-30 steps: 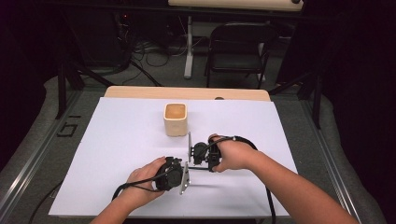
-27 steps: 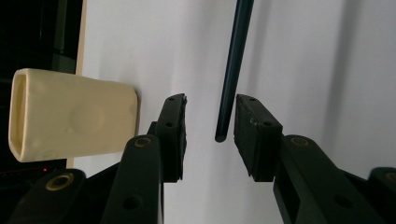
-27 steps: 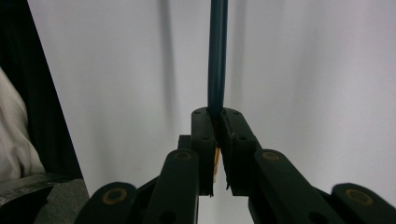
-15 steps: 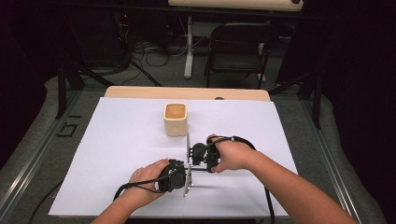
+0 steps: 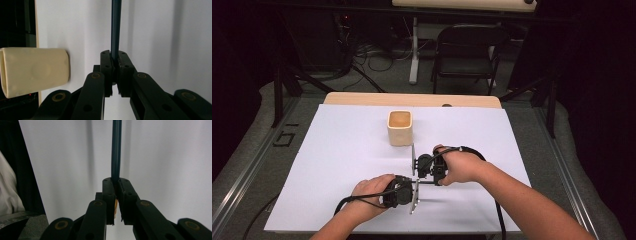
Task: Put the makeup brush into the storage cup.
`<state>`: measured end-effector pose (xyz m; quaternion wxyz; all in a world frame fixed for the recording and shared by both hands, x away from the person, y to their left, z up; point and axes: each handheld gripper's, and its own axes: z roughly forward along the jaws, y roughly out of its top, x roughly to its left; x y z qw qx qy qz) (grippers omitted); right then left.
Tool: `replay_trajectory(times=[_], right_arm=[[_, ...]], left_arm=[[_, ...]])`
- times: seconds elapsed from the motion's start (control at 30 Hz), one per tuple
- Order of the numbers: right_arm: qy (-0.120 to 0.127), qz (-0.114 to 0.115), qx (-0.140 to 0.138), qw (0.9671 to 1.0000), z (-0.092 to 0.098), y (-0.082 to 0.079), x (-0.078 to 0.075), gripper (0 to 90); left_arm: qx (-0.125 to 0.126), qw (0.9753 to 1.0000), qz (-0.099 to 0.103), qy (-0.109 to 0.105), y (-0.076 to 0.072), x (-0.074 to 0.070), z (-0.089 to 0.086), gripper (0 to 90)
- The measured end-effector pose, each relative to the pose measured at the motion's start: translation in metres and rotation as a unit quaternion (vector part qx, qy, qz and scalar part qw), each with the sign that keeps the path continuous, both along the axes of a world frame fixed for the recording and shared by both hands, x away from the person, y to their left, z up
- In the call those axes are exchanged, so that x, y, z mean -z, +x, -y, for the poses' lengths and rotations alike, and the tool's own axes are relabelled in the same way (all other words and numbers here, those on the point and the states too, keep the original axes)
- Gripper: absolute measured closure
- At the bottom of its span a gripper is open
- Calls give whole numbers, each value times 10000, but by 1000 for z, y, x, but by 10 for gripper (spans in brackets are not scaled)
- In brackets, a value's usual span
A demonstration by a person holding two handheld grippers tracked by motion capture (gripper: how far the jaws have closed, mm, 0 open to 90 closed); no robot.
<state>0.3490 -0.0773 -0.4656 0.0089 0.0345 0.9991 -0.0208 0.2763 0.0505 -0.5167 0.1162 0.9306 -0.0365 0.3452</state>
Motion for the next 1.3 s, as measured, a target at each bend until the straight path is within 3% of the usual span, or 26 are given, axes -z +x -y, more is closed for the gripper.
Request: replay_trajectory(times=[0.37,0.7,0.83,0.87,0.93,1.23,1.3], right_arm=[[8,3,-7,10000,-2,0,1,841],[54,3,-10,10000,-2,0,0,837],[124,16,75,9999,-1,2,-2,745],[148,95,103,9998,1,3,-3,664],[176,122,151,9997,3,4,-4,620],[291,274,347,9986,12,8,-6,516],[343,317,389,9982,15,9,-6,492]], left_arm=[[-3,9999,-23,155,0,-1,-1,853],[-105,9999,-68,103,0,-1,-2,854],[-169,9998,-55,82,2,-1,-4,855],[-232,9997,-105,51,3,-2,-6,855],[-243,9997,-81,-7,3,-2,-8,855],[-361,9992,-166,-22,5,-3,-16,856],[-469,9986,-223,-114,6,-3,-18,855]])
